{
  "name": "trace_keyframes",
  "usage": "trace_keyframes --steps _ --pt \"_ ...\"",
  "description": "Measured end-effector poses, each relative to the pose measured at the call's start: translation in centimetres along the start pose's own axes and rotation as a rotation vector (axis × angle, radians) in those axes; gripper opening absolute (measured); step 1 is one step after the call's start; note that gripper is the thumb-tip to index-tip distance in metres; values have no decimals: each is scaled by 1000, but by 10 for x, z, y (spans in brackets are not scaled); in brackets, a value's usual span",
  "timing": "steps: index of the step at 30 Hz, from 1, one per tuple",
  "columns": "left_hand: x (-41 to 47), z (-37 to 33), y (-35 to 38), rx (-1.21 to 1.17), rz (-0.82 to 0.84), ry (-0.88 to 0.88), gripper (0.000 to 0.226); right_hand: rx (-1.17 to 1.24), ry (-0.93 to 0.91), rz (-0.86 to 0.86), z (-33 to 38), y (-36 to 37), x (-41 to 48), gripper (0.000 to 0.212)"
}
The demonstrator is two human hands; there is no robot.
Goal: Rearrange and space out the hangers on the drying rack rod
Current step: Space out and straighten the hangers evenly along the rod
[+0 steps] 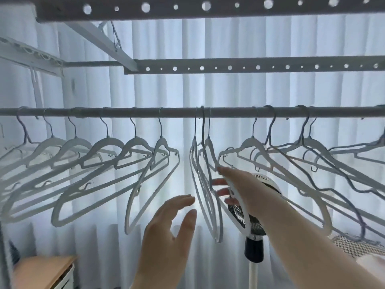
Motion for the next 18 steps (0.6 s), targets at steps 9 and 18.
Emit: trace_keyframes --steps 9,18 --pt "-24 -4 47 83 -137 -221 28 200 -148 66 -10 3 16 46" --pt "-32 -22 68 219 -338 -243 12 288 -215 71 -19 -47 8 40"
Point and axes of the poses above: each hand's wrist, its own x-axis towards the middle knuckle, its own y-axis out of the palm, z = x × y, the point moved 3 cm from there along x, towards the middle knuckle, and after that the axes turned 7 degrees about z, right-handed, at the moved point
